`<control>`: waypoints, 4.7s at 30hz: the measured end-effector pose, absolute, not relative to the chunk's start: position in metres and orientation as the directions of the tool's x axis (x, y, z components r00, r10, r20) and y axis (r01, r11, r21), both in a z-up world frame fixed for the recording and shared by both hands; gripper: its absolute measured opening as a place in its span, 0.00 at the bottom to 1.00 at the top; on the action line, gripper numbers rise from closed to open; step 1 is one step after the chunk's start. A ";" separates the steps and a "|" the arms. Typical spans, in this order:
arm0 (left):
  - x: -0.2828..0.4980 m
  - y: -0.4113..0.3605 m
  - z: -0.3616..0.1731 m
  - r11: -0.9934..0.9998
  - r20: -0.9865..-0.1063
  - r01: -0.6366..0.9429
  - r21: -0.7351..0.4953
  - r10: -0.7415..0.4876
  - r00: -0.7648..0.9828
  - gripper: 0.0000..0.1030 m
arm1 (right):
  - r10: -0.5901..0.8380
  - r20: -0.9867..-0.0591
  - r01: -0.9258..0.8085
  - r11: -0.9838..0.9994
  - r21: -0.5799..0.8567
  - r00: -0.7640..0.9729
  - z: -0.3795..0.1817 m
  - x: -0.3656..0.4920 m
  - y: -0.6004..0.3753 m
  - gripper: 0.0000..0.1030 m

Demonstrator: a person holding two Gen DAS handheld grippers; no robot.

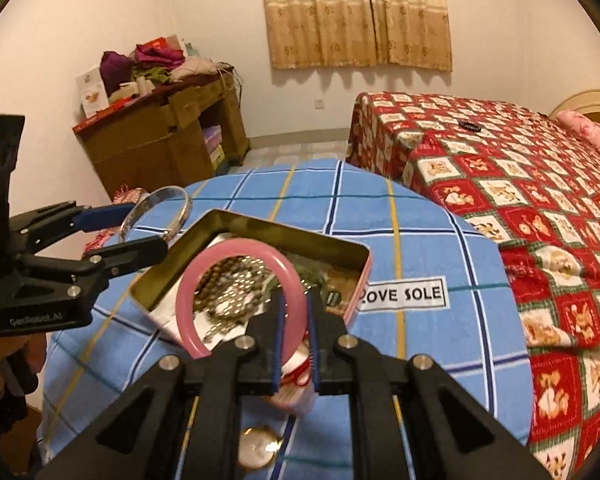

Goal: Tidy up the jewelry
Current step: 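Carry both bangles over the tin and open both grippers to drop them, then move the right gripper to the small ring and grasp it, then grasp the brown-strap wristwatch with the left gripper while the right holds the ring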

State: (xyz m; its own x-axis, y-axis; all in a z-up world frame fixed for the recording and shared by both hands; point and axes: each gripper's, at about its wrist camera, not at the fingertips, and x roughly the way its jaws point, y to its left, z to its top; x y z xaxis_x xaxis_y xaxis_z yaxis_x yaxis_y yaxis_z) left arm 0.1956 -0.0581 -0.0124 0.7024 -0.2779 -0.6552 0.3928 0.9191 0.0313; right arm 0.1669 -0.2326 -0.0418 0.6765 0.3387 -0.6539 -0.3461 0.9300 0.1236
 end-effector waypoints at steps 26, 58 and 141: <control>0.208 -0.060 -0.037 0.928 -0.678 0.372 -0.014 -0.282 0.678 0.99 | 0.331 -0.653 -0.312 0.938 0.151 0.681 -0.052 0.164 -0.235 0.46; 0.112 -0.028 -0.067 0.956 -0.665 0.292 -0.024 -0.233 0.709 0.99 | 0.233 -0.792 -0.249 0.963 0.105 0.564 -0.105 0.084 -0.231 0.44; 0.125 -0.140 -0.113 0.957 -0.821 0.279 -0.074 -0.217 0.528 0.99 | 0.241 -0.668 -0.233 0.967 0.103 0.705 -0.076 0.031 -0.328 0.20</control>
